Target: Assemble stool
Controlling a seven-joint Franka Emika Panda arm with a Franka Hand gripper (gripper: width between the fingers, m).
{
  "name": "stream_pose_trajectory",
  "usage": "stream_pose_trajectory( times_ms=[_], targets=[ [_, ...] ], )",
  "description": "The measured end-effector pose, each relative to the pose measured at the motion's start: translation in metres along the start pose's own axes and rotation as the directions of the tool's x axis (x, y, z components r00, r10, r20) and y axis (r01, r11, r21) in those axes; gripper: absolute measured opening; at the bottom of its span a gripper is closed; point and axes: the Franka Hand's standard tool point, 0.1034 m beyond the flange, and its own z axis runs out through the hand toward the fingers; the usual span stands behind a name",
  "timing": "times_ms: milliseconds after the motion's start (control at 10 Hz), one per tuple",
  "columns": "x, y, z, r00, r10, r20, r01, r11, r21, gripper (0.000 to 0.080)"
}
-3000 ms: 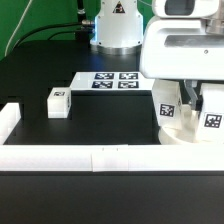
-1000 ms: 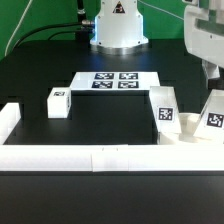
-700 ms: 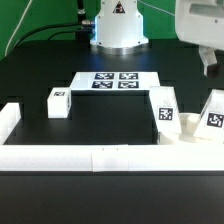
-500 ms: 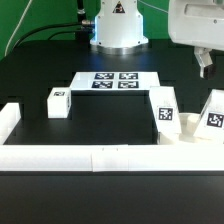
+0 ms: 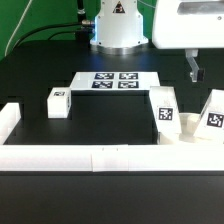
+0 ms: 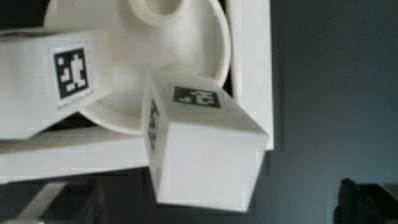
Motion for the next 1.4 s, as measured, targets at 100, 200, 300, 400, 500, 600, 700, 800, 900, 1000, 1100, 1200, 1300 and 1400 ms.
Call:
stream_pose_trajectory(
  times_ms=[100, 200, 300, 400, 500, 600, 700, 800, 900, 1000, 1100, 1200, 1300, 1400],
  targets=[
    [-0.001, 0.002, 0.001, 0.998, -0.065, 0.005, 0.065, 0.998, -0.003, 0.0648],
    [-0.001, 0.003, 0.001, 0.993, -0.12, 0.004, 0.12, 0.993, -0.005, 0.0648],
    [-0.001, 0.004, 0.001, 0.986, -0.165, 0.004, 0.165, 0.986, -0.008, 0.0648],
    [0.0, 0.005, 0.002, 0.966, -0.26, 0.006, 0.26, 0.966, -0.014, 0.0648],
    [0.0, 0.006, 0.002, 0.9, -0.436, 0.013, 0.436, 0.899, -0.031, 0.0648],
    [0.0, 0.006, 0.001, 0.803, -0.596, 0.025, 0.596, 0.801, -0.046, 0.0648],
    [0.001, 0.001, -0.001, 0.706, -0.707, 0.038, 0.708, 0.704, -0.064, 0.0648],
    [0.001, 0.002, -0.001, 0.665, -0.746, 0.031, 0.746, 0.662, -0.067, 0.0648],
    [0.002, 0.005, -0.001, 0.63, -0.776, 0.038, 0.776, 0.627, -0.069, 0.0648],
    [0.003, 0.006, -0.001, 0.565, -0.824, 0.048, 0.825, 0.561, -0.071, 0.0648],
    [0.003, 0.008, -0.001, 0.514, -0.856, 0.056, 0.857, 0.51, -0.071, 0.0648],
    [0.003, 0.01, 0.002, 0.449, -0.891, 0.072, 0.893, 0.444, -0.073, 0.0648],
    [0.003, 0.011, 0.01, 0.362, -0.927, 0.096, 0.932, 0.357, -0.07, 0.0648],
    [0.005, 0.017, 0.017, 0.3, -0.948, 0.107, 0.953, 0.296, -0.06, 0.0648]
  ],
)
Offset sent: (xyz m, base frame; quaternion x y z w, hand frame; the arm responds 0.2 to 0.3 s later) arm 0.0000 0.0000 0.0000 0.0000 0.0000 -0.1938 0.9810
